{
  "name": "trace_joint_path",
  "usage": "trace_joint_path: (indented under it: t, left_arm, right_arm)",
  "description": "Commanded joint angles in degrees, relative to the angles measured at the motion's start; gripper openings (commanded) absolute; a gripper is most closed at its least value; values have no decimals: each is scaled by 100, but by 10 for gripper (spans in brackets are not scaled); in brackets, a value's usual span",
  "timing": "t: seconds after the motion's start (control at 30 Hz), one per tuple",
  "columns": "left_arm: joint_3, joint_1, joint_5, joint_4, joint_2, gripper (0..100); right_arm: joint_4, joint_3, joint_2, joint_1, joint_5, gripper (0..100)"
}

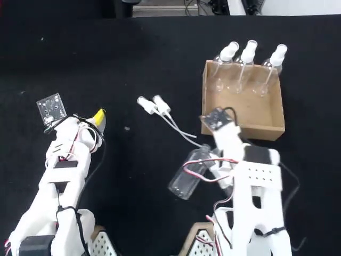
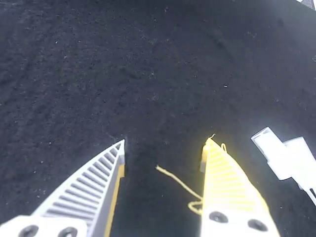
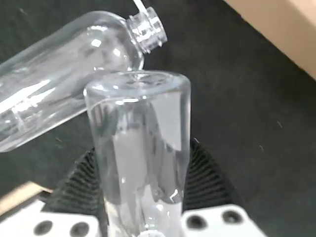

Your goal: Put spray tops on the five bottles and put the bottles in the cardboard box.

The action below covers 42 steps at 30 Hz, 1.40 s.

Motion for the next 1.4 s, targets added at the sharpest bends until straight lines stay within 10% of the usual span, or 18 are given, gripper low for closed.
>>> trace_joint_path:
  t: [0.0, 0.17, 0.33, 0.67, 0.93, 1.37]
  left_arm:
    - [-242, 84, -53, -105, -149, 245]
    - [-242, 75, -53, -105, -149, 245]
    - [-242, 75, -53, -105, -149, 245]
    - [-251, 66, -53, -114, -149, 245]
    - [-259, 75, -53, -114, -149, 245]
    - [-233, 75, -53, -114, -149, 245]
  right_arm:
    - [-431, 22, -171, -1204, -853, 15]
    - [-1125, 92, -136, -2453, -1547, 15]
    - [-668, -356, -171, -2198, -1538, 15]
    - [1020, -1859, -171, 1319, -141, 15]
    - [-1204, -954, -127, 4642, 1380, 15]
    - [-3200, -48, 365, 5354, 1345, 15]
